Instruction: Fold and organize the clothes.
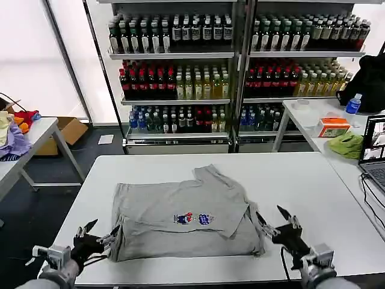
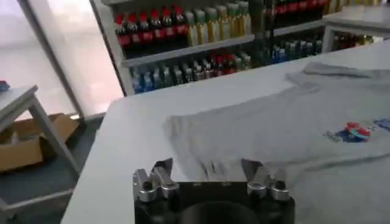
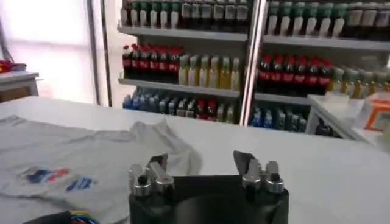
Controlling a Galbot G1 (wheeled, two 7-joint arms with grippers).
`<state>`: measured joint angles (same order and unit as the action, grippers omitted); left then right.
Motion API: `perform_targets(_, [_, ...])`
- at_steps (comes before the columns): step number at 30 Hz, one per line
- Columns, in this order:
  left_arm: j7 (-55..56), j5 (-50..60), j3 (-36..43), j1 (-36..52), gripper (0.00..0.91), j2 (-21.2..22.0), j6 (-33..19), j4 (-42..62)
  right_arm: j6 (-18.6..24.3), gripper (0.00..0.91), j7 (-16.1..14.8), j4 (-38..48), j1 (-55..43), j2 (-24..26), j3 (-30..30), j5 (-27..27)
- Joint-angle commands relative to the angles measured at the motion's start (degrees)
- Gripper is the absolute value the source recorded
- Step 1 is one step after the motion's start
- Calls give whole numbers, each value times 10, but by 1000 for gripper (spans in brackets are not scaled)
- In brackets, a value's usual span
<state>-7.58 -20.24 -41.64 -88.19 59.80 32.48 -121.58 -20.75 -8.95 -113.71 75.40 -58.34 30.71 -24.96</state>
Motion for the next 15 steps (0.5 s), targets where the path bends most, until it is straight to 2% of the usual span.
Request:
perform_targets(1, [-65,-42,81,231,907,-89,-24,196,-31,907,-127,212,-288,17,-113,-13])
perform_targets(3, [-77,-49,105,270,907,-99,-26,244,-39,907,-155,282,-340,8,-162,-5])
perform_targets(7, [-88,-42,138,319,907,-111,-36,311,-40,907,-163,371,-429,-15,-231,0])
perform_targets(10, [-98,-43,157,343,907,-116,-37,339,-41,907,-159,430,-482,-49,-275,4])
perform_targets(13, [-97,-41,162,358,907,-110,-38,359,-42,907,-139,481,-506,-85,-290,28])
perform_targets(15, [-99,-40,166,359,907,-109,-38,364,-51,907,-138,505,-513,-103,-295,34])
